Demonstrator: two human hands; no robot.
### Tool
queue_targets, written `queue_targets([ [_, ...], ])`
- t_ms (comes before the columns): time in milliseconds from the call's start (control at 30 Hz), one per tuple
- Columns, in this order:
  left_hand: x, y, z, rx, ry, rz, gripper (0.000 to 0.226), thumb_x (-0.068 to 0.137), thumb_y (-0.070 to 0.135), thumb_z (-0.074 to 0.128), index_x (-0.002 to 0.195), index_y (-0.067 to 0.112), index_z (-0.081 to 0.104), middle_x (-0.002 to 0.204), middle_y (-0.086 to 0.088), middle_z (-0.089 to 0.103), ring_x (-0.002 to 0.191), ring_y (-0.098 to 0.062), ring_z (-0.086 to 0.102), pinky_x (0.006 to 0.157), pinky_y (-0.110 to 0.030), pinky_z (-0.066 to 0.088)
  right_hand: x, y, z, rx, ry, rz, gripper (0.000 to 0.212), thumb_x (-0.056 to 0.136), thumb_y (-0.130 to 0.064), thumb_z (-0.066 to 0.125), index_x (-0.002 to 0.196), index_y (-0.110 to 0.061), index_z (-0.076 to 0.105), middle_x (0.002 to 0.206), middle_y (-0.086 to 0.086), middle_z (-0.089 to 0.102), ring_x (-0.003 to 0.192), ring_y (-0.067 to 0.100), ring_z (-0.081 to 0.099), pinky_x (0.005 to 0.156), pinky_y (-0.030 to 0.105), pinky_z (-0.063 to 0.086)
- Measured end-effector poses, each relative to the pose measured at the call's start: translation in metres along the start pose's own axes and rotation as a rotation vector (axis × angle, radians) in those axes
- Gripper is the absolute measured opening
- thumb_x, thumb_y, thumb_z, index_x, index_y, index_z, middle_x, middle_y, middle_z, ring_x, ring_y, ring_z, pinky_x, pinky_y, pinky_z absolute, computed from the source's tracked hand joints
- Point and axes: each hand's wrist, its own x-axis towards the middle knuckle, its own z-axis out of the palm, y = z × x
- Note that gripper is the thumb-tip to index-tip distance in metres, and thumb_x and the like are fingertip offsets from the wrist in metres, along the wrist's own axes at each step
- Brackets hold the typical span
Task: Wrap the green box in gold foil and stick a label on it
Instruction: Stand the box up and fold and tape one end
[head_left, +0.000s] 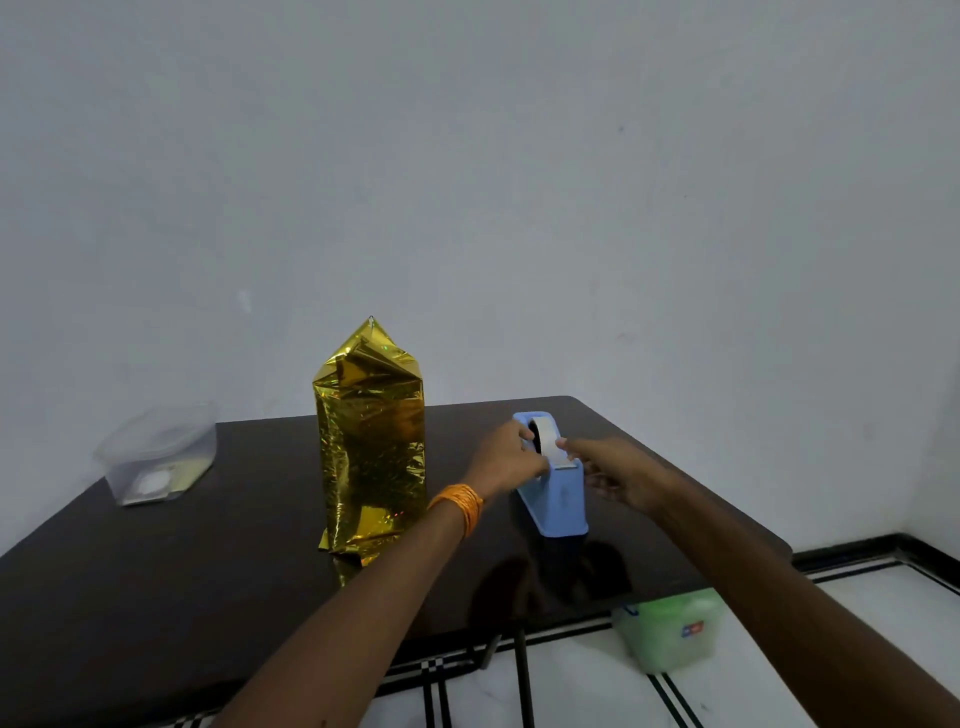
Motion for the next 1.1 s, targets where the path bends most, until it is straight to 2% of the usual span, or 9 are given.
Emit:
queue_targets([
  [100, -0.003, -0.009, 0.012, 0.032, -0.109, -0.014, 0.031, 0.075, 0.02, 0.08, 0.101, 0.011, 0.065, 0.103, -0.009, 0.066, 0.097, -0.025, 0.064, 0.083, -0.043, 0.055, 0.006, 0.002, 0.006, 0.074, 0.001, 0.013, 0.013, 0.088, -0.018, 0.074, 0.085, -0.006, 0.071, 0.073, 0.006, 0.066, 0.062, 0.015, 0.052, 0.054, 0.022, 0.037],
  [233, 0.0, -0.02, 0.019, 0.007, -0.06, 0.064, 0.028, 0.071, 0.027, 0.087, 0.072, 0.012, 0.064, 0.085, -0.006, 0.068, 0.081, -0.019, 0.062, 0.072, -0.039, 0.052, 0.011, 0.0, 0.009, 0.122, 0.025, -0.001, 0.015, 0.083, -0.015, 0.077, 0.085, -0.001, 0.071, 0.083, 0.014, 0.062, 0.071, 0.02, 0.047, 0.055, 0.027, 0.034],
  [367, 0.0, -0.024, 0.02, 0.014, -0.016, 0.092, 0.035, 0.071, 0.031, 0.088, 0.089, 0.004, 0.075, 0.097, -0.007, 0.073, 0.088, -0.019, 0.066, 0.072, -0.032, 0.051, 0.01, -0.011, 0.013, 0.034, 0.114, -0.135, 0.015, 0.085, -0.01, 0.074, 0.074, -0.002, 0.069, 0.06, 0.003, 0.053, 0.044, 0.007, 0.04, 0.04, 0.017, 0.03],
  [467, -0.003, -0.025, 0.021, 0.015, 0.01, 0.111, 0.037, 0.071, 0.031, 0.088, 0.091, 0.004, 0.074, 0.097, -0.007, 0.072, 0.085, -0.017, 0.063, 0.063, -0.022, 0.045, 0.004, -0.014, 0.017, -0.041, 0.181, -0.223, 0.019, 0.083, -0.009, 0.075, 0.071, 0.005, 0.07, 0.063, 0.008, 0.057, 0.047, 0.009, 0.042, 0.042, 0.019, 0.032],
  [567, -0.006, -0.026, 0.022, 0.006, 0.036, 0.121, 0.036, 0.072, 0.031, 0.088, 0.091, 0.005, 0.073, 0.099, -0.008, 0.072, 0.085, -0.017, 0.062, 0.059, -0.017, 0.039, -0.006, -0.015, 0.015, -0.015, 0.202, -0.242, 0.029, 0.085, -0.008, 0.073, 0.058, -0.004, 0.063, 0.052, -0.002, 0.057, 0.037, 0.004, 0.041, 0.04, 0.017, 0.03],
  [733, -0.009, -0.026, 0.026, 0.015, 0.069, 0.147, 0.032, 0.073, 0.031, 0.087, 0.087, 0.006, 0.073, 0.097, -0.009, 0.072, 0.088, -0.022, 0.065, 0.07, -0.031, 0.05, -0.03, 0.003, 0.014, 0.067, 0.182, -0.206, 0.027, 0.086, -0.006, 0.073, 0.062, 0.0, 0.063, 0.041, -0.005, 0.051, 0.028, 0.001, 0.041, 0.033, 0.015, 0.031],
  [900, -0.01, -0.025, 0.028, 0.047, 0.094, 0.155, 0.042, 0.074, 0.035, 0.085, 0.101, 0.005, 0.074, 0.106, -0.01, 0.072, 0.094, -0.02, 0.064, 0.084, -0.037, 0.056, -0.038, 0.024, 0.02, 0.09, 0.198, -0.183, 0.016, 0.09, -0.002, 0.069, 0.079, 0.01, 0.067, 0.035, -0.009, 0.047, 0.025, -0.001, 0.041, 0.032, 0.012, 0.031],
  [1033, -0.009, -0.025, 0.028, 0.048, 0.087, 0.162, 0.042, 0.076, 0.033, 0.084, 0.105, 0.004, 0.073, 0.109, -0.01, 0.072, 0.101, -0.023, 0.065, 0.086, -0.037, 0.056, -0.034, 0.032, 0.018, -0.164, 0.286, -0.297, 0.024, 0.087, -0.013, 0.074, 0.07, 0.004, 0.071, 0.052, -0.001, 0.061, 0.038, -0.001, 0.049, 0.039, 0.012, 0.035],
  [1100, -0.009, -0.028, 0.03, 0.039, 0.088, 0.162, 0.04, 0.076, 0.033, 0.084, 0.103, 0.005, 0.074, 0.109, -0.009, 0.072, 0.097, -0.019, 0.065, 0.081, -0.033, 0.055, -0.033, 0.035, 0.013, -0.397, 0.282, -0.311, 0.03, 0.082, -0.011, 0.075, 0.054, -0.008, 0.063, 0.05, -0.003, 0.056, 0.041, 0.003, 0.046, 0.04, 0.01, 0.035],
])
